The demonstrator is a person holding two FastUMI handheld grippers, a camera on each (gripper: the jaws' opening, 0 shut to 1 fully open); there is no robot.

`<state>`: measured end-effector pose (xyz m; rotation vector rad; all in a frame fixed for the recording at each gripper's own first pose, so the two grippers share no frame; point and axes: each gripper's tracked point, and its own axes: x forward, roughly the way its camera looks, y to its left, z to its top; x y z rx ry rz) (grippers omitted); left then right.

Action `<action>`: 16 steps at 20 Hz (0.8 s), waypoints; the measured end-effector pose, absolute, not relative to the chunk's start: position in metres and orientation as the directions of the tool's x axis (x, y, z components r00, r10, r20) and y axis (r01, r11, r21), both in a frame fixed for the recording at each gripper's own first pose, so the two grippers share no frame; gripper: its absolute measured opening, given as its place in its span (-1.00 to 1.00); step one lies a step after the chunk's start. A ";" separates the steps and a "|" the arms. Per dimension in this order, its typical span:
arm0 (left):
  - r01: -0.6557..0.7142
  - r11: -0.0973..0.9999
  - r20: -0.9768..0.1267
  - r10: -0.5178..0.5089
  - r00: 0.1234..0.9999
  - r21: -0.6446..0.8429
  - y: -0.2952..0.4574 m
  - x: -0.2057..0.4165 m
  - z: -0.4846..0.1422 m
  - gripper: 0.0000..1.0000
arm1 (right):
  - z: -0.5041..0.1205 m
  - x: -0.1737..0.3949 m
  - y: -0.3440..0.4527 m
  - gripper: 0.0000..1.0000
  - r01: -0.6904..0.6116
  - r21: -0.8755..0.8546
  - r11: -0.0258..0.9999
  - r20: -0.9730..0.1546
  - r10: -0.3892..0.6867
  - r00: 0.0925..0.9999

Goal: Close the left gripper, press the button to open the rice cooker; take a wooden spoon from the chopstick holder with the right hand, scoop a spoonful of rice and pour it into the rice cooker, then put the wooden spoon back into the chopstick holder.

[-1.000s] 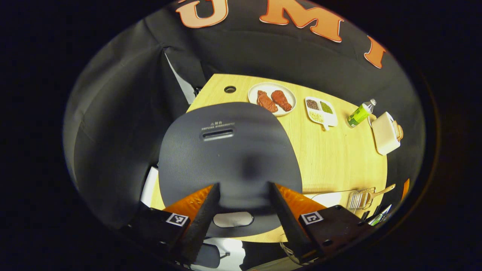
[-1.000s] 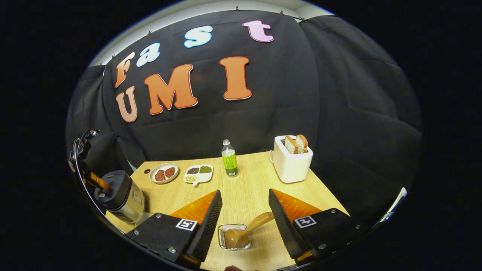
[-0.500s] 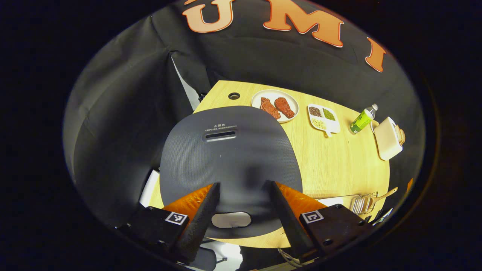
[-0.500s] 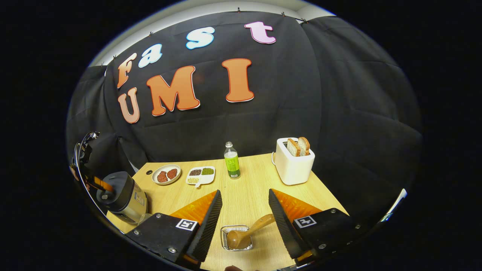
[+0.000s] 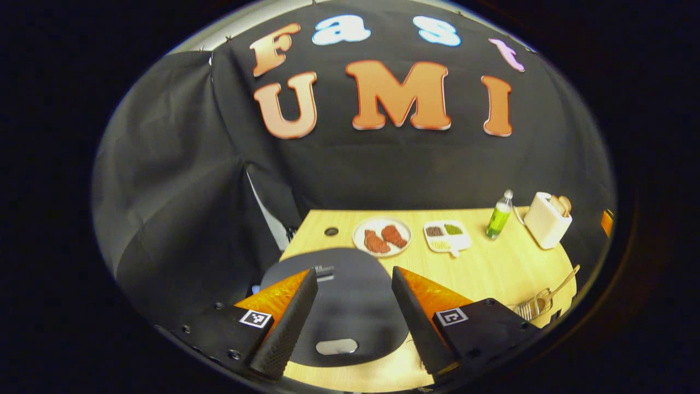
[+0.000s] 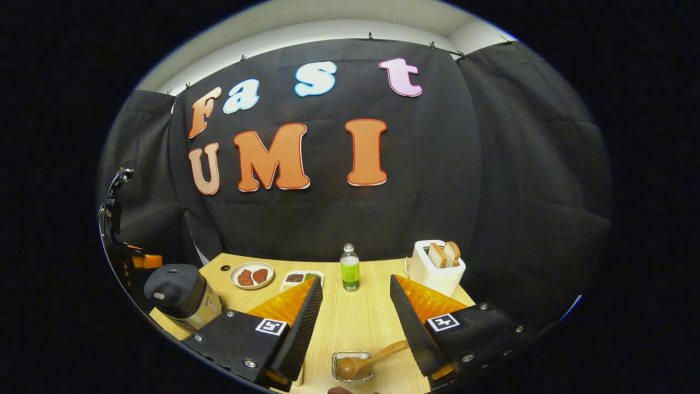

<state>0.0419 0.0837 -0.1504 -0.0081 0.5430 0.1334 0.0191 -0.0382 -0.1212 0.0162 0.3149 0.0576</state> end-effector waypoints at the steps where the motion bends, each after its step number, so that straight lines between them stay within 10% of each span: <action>1: -0.129 0.991 -0.466 0.127 0.876 0.029 0.081 0.045 -0.134 0.79 | -0.113 0.020 -0.032 0.56 -0.065 0.028 0.997 -0.287 0.070 0.955; 16: -0.097 0.995 -0.003 0.097 0.995 0.008 0.030 0.006 -0.008 0.88 | -0.040 0.032 0.044 0.67 -0.204 0.011 0.979 -0.026 0.204 0.979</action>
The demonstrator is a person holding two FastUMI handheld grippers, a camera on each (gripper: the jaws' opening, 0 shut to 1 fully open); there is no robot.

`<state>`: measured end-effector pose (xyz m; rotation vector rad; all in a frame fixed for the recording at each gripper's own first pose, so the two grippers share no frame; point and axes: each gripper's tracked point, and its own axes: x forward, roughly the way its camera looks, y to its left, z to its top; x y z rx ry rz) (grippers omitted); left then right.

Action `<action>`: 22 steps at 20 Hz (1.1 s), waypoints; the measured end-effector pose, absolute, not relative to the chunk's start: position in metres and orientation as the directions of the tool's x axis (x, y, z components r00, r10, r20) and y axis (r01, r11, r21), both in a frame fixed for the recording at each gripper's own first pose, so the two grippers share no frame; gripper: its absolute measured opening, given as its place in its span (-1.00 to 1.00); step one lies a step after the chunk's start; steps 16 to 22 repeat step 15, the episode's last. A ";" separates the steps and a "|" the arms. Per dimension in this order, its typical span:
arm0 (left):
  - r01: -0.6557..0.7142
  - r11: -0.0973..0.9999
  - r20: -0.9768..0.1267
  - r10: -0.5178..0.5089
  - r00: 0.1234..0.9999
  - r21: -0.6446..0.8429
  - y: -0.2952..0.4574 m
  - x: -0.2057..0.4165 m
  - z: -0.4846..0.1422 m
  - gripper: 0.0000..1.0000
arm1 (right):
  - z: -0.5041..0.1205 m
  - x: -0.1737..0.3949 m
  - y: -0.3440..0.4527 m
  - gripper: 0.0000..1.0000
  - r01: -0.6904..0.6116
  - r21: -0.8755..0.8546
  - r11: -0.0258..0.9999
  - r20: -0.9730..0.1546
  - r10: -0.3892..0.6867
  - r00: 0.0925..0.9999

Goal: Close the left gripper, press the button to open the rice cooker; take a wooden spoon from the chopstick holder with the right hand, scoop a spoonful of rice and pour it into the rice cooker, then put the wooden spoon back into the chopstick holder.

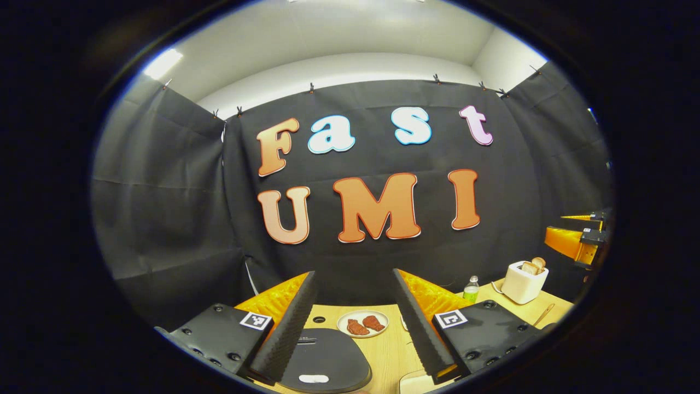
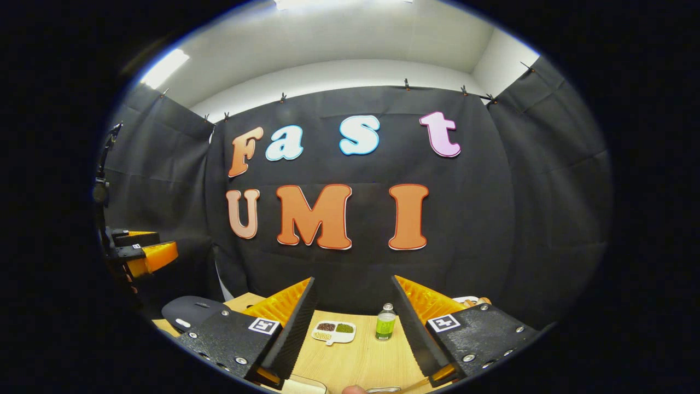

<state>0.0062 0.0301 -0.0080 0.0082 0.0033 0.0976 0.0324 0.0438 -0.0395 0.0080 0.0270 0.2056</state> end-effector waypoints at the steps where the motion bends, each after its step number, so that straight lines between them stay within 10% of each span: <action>1: -0.091 0.996 0.002 0.091 0.996 0.007 0.024 0.005 -0.009 0.83 | -0.041 0.032 0.048 0.67 -0.209 0.011 0.978 -0.025 0.210 0.977; 22: -0.029 0.999 0.023 0.028 0.999 0.046 -0.015 -0.007 -0.020 0.79 | -0.057 0.022 0.050 0.68 -0.205 0.021 0.979 -0.041 0.205 0.978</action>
